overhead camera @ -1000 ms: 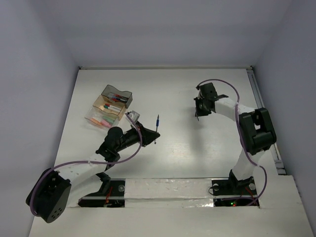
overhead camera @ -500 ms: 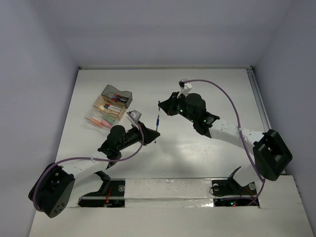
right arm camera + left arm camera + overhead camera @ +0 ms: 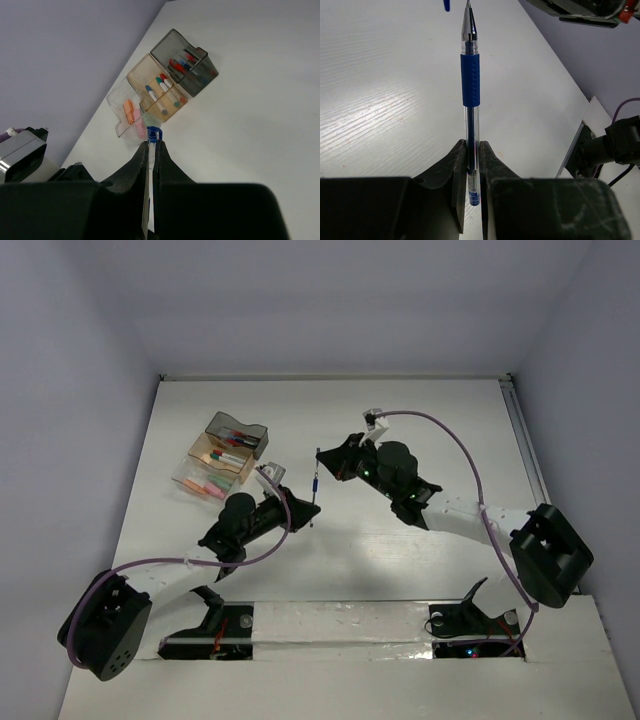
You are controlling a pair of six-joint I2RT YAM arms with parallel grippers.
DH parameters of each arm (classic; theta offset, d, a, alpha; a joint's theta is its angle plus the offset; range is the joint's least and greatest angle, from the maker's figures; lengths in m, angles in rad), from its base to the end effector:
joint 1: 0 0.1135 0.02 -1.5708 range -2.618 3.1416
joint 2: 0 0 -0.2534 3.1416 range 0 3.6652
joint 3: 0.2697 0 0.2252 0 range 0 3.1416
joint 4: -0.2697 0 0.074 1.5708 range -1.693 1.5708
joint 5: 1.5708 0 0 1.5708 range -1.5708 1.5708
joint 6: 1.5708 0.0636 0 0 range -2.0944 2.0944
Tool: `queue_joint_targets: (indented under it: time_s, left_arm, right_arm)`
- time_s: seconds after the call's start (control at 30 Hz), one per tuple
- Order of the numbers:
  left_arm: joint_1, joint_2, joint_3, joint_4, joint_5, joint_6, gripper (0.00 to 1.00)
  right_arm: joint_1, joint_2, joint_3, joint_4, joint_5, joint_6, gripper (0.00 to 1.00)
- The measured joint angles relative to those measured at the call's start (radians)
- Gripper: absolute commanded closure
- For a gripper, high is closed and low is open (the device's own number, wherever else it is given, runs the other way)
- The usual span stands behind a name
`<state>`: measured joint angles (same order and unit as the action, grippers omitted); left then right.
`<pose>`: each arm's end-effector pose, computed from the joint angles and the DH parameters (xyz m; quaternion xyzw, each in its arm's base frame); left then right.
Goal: Sort the stationery into containers
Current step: Close the pen cap on the pen.
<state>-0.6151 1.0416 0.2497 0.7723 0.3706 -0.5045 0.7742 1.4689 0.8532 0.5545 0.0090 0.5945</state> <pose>0.1668 -0.1461 0.2173 0.1676 0.6936 -0.4769 0.5133 0.2459 0.2397 0.2808 -0.0623 0.7257 0.4306 0.5329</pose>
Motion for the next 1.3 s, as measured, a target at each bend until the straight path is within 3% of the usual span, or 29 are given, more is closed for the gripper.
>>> queue_joint_targets:
  time_s: [1.3]
  left_arm:
    - [0.000,-0.011,0.013,-0.056,-0.056,0.019,1.00]
  right_arm:
    - [0.027,0.011,-0.011,-0.003,-0.011,-0.004,1.00]
